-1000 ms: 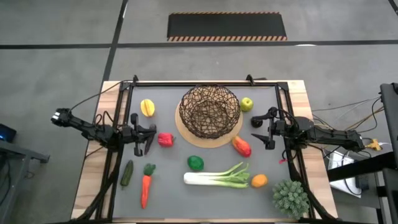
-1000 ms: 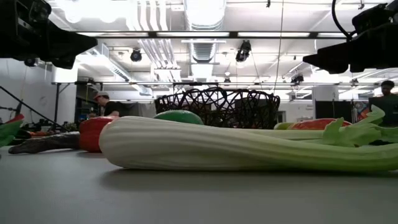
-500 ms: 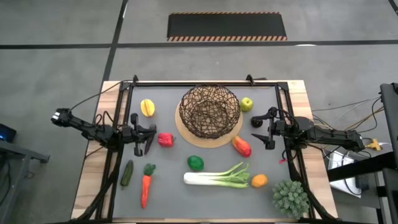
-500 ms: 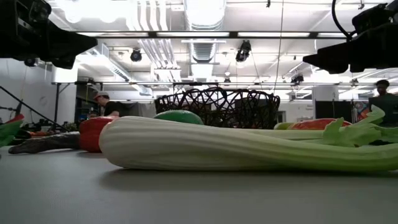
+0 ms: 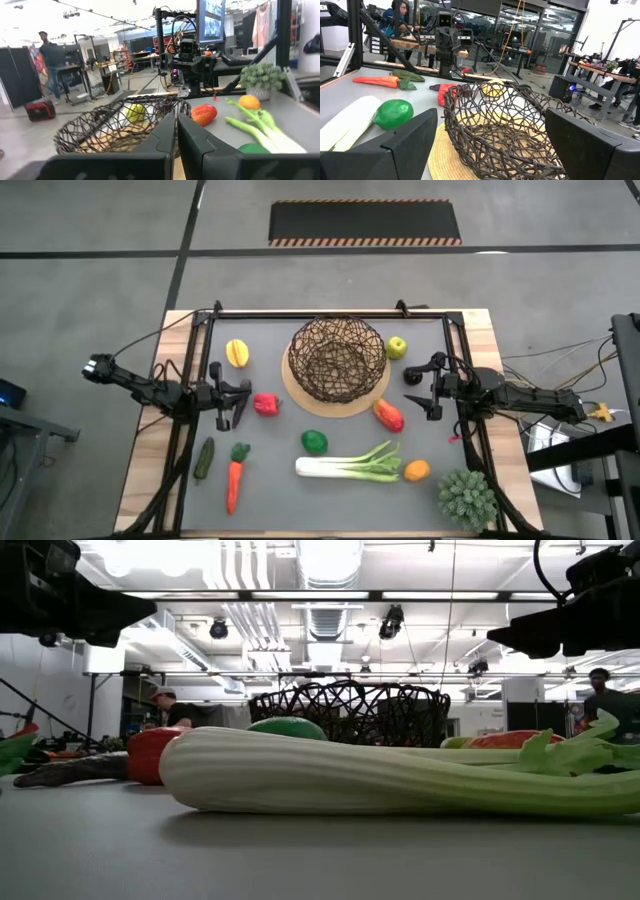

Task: Build produce basket
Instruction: Put the mango into the basket

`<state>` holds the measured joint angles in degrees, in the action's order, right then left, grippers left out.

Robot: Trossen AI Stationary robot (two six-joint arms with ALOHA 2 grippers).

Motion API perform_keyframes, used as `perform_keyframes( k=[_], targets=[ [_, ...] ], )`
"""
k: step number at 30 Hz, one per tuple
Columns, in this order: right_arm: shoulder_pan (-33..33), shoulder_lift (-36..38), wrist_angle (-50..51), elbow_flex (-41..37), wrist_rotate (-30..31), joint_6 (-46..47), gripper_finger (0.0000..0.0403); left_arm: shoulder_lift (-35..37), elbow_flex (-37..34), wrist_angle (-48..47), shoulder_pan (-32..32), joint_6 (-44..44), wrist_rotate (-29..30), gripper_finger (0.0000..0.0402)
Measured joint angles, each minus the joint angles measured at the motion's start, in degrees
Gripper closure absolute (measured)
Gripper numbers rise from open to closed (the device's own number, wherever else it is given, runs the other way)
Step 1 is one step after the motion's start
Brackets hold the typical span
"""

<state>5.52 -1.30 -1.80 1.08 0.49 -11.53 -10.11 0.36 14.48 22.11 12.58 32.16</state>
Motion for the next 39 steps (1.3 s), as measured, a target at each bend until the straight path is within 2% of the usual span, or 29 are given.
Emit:
perform_keyframes(
  k=[4, 8, 11, 13, 20, 28, 33, 39],
  targets=[
    [0.02, 0.02, -6.01, -0.07, 0.1, 0.31, 0.0051, 0.0, 0.0, 1.34, 0.0, 1.32, 0.0, 0.0402],
    [0.02, 0.0, -9.98, -0.07, -1.59, 15.72, 0.0051, 0.02, -0.02, 10.48, -0.02, 0.93, -0.32, 0.0402],
    [0.13, 0.02, -11.05, -0.04, -0.75, 20.98, 0.0051, 0.01, -0.02, 15.44, 0.02, -9.84, -2.69, 0.0402],
    [0.13, -0.25, -10.5, -0.04, -0.92, 21.47, 0.0051, 0.01, -0.02, 19.55, 0.05, -14.28, -3.58, 0.0402],
    [0.11, -0.61, -13.29, -0.04, -0.87, 23.56, 0.0051, -0.51, -0.02, 28.91, 0.0, -13.14, -3.08, 0.0402],
    [0.11, -0.61, -20.26, -0.02, -0.85, 24.45, 0.0051, -2.88, -0.02, 30.16, 0.0, -10.69, -3.05, 0.0402],
    [0.11, -0.61, -20.24, -0.02, -0.78, 24.91, 0.0051, -4.38, -0.02, 31.65, 0.02, -8.65, -2.83, 0.0402],
    [0.14, -0.66, -19.69, -0.02, 6.05, 24.57, 0.0051, -5.14, -0.02, 35.91, 0.02, -4.34, -0.55, 0.0402]
  ],
)
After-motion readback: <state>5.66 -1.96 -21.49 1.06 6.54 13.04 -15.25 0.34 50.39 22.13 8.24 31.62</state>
